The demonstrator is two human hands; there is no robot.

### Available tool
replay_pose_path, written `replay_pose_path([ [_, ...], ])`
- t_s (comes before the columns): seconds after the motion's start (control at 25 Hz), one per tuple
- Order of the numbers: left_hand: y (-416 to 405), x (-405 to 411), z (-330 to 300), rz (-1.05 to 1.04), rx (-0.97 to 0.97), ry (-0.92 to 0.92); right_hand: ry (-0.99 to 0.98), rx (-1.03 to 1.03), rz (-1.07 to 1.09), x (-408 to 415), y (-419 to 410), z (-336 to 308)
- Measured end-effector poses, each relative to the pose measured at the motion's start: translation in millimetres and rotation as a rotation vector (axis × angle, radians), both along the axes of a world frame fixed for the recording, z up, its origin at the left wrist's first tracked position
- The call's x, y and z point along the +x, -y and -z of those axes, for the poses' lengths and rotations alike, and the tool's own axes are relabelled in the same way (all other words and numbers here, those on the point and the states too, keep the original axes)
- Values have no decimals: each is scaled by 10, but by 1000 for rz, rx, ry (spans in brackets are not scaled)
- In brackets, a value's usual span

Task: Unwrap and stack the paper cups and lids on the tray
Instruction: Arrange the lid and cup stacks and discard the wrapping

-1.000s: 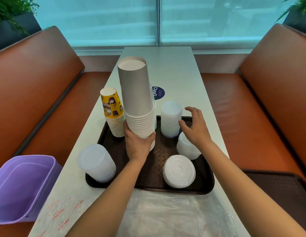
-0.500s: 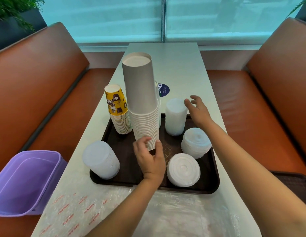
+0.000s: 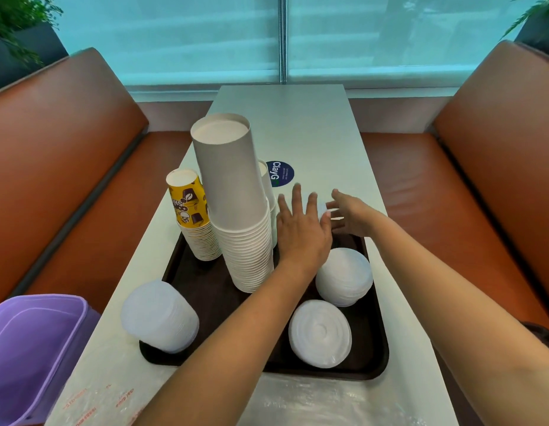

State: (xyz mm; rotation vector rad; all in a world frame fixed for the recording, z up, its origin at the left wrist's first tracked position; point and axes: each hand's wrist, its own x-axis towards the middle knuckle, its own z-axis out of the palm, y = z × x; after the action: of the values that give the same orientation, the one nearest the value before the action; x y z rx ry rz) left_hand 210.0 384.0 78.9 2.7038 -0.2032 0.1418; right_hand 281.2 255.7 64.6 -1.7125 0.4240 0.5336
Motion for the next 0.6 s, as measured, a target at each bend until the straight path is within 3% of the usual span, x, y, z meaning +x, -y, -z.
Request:
replay_pose_path([
  [0.12,-34,28,84,-12,-66,-100,-95,-90,-132,120,19,86],
  [0.32,-71,-5,159,-7,-238,-46,-170,-237,-311,214,-31,230],
  [0.6,-101,-40,159,-9,-189,-57,-186,-101,-379,236,-140,270],
])
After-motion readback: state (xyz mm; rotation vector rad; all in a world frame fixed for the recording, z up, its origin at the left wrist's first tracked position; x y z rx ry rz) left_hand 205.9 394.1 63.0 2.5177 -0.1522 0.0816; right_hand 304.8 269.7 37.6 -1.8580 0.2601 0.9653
